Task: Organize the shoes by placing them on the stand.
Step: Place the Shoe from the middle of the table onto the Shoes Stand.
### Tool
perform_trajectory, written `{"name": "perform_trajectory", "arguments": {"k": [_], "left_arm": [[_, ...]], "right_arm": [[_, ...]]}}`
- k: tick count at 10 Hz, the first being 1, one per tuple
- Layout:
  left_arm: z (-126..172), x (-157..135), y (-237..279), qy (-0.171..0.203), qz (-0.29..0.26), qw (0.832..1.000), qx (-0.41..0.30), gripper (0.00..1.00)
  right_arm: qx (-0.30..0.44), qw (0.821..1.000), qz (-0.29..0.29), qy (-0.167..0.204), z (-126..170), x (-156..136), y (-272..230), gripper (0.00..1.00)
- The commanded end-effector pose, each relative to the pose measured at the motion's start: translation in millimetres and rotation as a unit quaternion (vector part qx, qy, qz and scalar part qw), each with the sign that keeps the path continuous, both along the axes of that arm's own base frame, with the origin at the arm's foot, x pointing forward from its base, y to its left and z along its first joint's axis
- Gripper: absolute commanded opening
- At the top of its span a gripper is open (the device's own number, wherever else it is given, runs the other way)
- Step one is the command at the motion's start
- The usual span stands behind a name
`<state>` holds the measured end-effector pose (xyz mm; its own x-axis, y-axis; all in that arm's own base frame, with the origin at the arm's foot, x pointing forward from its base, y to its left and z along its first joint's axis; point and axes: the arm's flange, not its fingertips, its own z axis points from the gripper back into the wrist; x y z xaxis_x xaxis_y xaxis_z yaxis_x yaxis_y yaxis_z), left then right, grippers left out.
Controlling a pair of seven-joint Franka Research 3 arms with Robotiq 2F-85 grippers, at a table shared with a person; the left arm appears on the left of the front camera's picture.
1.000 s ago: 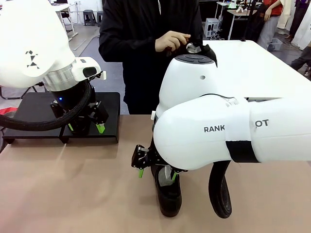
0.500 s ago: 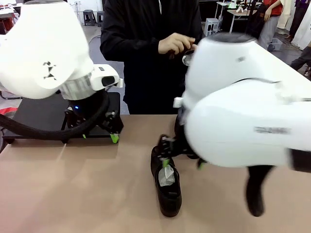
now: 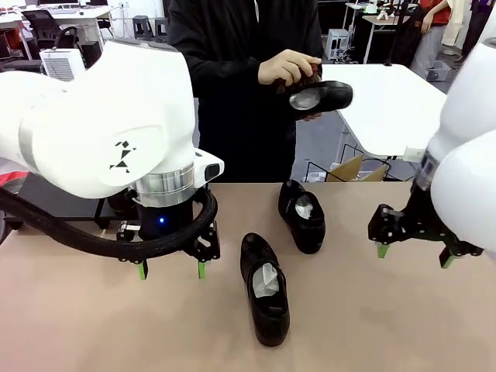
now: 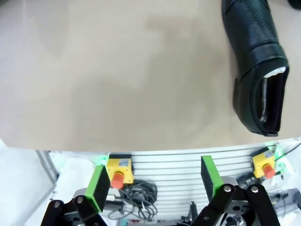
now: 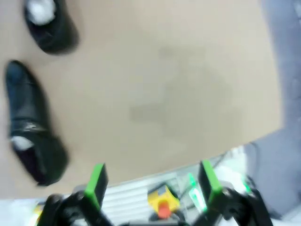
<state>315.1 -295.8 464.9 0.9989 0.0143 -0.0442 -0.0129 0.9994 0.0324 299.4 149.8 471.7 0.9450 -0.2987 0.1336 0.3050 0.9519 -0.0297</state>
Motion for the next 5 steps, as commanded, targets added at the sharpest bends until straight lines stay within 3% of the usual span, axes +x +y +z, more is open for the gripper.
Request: {"name": "perform_trajectory", "arguments": {"k": [1,2,3,4,5], "left_arm": [[15,8,5,-0.026,-0.031,0.999,-0.009,1.00],[0,0,0,0.000,0.000,1.000,0.000,1.00],[-9,-4,-19,0.009,0.024,0.999,-0.024,1.00],[-27,-10,-41,0.029,0.022,0.999,-0.030,1.00],[-43,-18,-59,0.022,0.024,0.999,-0.017,1.00]], "right_arm": [[-0.003,0.998,0.056,-0.014,14,-12,45,1.00],[-0.003,0.998,0.056,-0.014,14,-12,45,1.00],[-0.005,1.000,0.019,-0.006,4,-5,15,1.00],[0.013,1.000,0.022,0.008,3,-1,-3,1.00],[0.019,1.000,0.009,0.012,6,0,-34,1.00]]}}
